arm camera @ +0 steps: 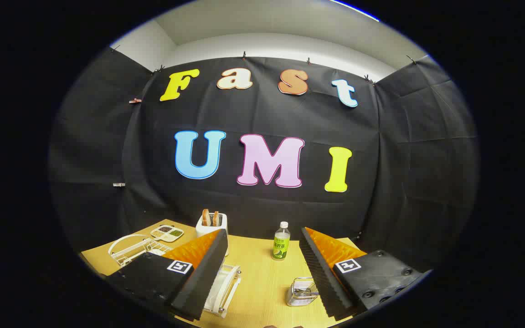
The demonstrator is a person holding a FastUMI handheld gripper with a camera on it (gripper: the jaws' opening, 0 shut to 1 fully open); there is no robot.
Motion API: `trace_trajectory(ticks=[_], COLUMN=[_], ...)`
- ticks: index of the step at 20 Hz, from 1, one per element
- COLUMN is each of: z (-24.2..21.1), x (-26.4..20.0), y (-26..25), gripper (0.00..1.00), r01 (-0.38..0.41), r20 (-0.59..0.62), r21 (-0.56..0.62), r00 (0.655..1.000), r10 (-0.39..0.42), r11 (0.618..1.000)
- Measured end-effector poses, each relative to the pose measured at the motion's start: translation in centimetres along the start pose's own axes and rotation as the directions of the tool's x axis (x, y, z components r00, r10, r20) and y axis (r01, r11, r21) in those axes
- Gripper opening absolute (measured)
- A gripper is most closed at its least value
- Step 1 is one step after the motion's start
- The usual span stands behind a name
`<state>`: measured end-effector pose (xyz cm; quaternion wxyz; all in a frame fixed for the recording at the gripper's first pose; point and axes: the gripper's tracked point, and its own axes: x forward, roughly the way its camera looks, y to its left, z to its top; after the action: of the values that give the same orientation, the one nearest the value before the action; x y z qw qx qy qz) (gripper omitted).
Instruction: Take the plate from the dish rack, then take the spoon from the basket and place it into the plate.
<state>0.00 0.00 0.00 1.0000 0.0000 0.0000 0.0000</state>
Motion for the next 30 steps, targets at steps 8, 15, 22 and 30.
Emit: trace_trajectory(ticks=[8,15,22,30], z=[0.0,-0.3,-0.2,-0.7], x=[-0.4,-0.9,-1.0,0.9], y=[0.6,0.4,0.3,2.6], gripper=[0.98,0.97,0.97,0.97], r01=[-0.011,0.003,0.009,-0.026], r20=[-0.007,-0.015,-0.017,-0.073], r21=[0.005,-0.005,-0.014,-0.019], r00=[1.000,1.000,1.000,0.997], r10=[0.011,-0.003,-0.009,0.025], r11=[1.000,1.000,1.000,0.999])
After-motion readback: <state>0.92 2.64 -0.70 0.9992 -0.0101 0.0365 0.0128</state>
